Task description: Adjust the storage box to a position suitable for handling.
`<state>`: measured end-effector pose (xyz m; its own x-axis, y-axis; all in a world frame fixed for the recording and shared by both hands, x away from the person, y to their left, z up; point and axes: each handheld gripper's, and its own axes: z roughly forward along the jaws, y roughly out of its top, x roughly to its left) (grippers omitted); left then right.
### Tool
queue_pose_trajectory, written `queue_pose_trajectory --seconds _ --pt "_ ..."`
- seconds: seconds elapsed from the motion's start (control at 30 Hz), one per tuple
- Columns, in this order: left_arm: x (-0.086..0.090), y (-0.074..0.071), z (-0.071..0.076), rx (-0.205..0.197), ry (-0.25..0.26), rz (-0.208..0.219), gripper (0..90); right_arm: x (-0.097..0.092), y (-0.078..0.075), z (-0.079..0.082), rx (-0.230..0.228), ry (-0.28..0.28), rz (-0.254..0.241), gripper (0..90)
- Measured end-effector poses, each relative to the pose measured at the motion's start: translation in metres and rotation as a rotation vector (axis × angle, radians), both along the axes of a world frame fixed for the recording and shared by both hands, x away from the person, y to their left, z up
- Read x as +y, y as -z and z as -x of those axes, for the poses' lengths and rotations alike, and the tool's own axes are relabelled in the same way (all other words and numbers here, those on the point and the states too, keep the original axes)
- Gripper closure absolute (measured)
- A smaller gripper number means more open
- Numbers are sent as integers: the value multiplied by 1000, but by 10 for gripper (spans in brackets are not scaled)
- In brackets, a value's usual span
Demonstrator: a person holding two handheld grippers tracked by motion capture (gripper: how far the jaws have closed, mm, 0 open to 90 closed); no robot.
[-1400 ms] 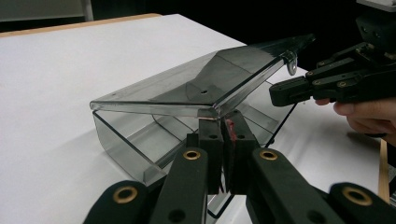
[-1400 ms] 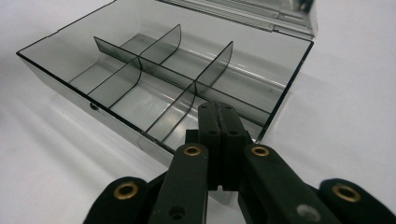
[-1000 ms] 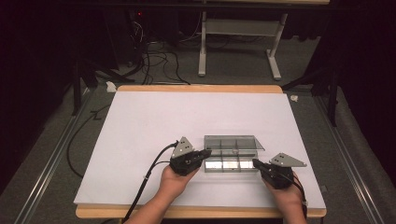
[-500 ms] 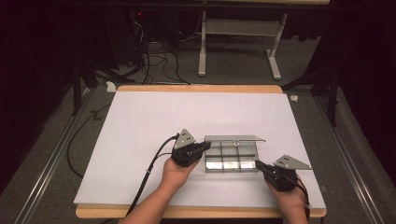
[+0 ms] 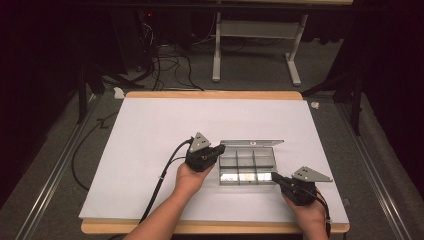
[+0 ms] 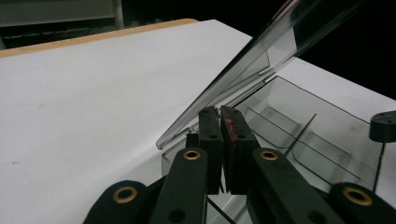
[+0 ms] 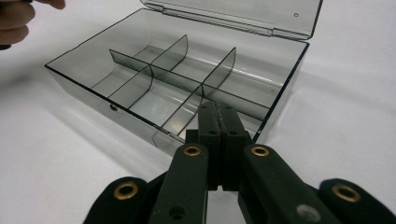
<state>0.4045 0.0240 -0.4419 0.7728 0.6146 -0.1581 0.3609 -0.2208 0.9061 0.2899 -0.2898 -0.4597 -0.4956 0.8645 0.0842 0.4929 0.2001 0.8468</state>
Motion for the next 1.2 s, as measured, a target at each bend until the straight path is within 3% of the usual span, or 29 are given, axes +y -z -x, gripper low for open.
queue_pose_trajectory --seconds 0.57,1.1,1.2 --pt "-3 18 -20 41 -54 -46 874 0 1 2 0 -2 -10 900" --pt "-6 22 -17 27 -52 -70 876 2 1 3 -3 -7 -13 900" --pt "-5 19 -15 21 -62 -75 831 3 1 3 0 -5 -11 900"
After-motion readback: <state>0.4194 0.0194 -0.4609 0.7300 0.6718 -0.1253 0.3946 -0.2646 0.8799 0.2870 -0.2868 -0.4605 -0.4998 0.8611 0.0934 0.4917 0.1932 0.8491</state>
